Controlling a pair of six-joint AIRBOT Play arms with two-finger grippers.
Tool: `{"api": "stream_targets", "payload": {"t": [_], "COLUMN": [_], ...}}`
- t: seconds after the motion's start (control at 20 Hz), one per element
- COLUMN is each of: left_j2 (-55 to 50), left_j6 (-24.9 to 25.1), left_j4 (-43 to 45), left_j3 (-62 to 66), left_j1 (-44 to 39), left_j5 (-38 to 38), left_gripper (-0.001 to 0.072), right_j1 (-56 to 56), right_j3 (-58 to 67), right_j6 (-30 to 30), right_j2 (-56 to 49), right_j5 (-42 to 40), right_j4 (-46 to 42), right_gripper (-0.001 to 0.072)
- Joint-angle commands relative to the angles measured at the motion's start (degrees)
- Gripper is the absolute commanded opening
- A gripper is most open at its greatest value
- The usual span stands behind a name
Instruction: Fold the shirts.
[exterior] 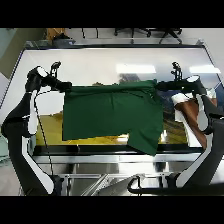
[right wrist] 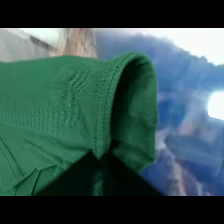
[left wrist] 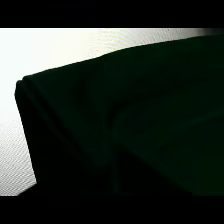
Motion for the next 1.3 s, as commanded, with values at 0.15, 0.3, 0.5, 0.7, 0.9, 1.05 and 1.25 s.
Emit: {"api": "stream_targets", "payload": {"t": [0.15,0.3,0.5,0.7,0.9,1.05,1.25], "left_j2": [3.93,10.67,24.02,34.38,37.18,37.16,37.16], "left_j6": [-4.61,-8.17,-7.23,-2.97,2.05,7.19,10.73], "left_j4": [-0.20,-0.35,-0.37,-0.76,-7.13,-14.69,-18.82], "left_j3": [3.67,-1.01,-27.54,-54.95,-66.27,-69.24,-68.30], "left_j1": [1.73,5.70,9.62,12.22,14.16,14.08,12.00], "left_j5": [-13.33,-19.06,-16.44,-7.89,1.20,5.81,3.80], "left_gripper": [0.0690,0.0690,0.0690,0.0689,0.0690,0.0689,0.0297], "right_j1": [-0.81,-3.56,-6.67,-10.73,-13.66,-13.57,-13.57], "right_j3": [0.11,-0.35,-12.50,-33.48,-48.85,-55.71,-61.92], "right_j6": [8.52,16.17,19.37,23.28,25.38,25.44,27.28], "right_j2": [6.82,15.28,25.53,37.33,46.10,48.70,48.57], "right_j5": [3.21,9.90,18.47,19.50,16.55,14.21,14.16], "right_j4": [-5.07,-9.11,-9.18,-10.45,-10.45,-10.43,-10.47], "right_gripper": [0.0409,0.0410,0.0383,0.0381,0.0382,0.0383,0.0384]}}
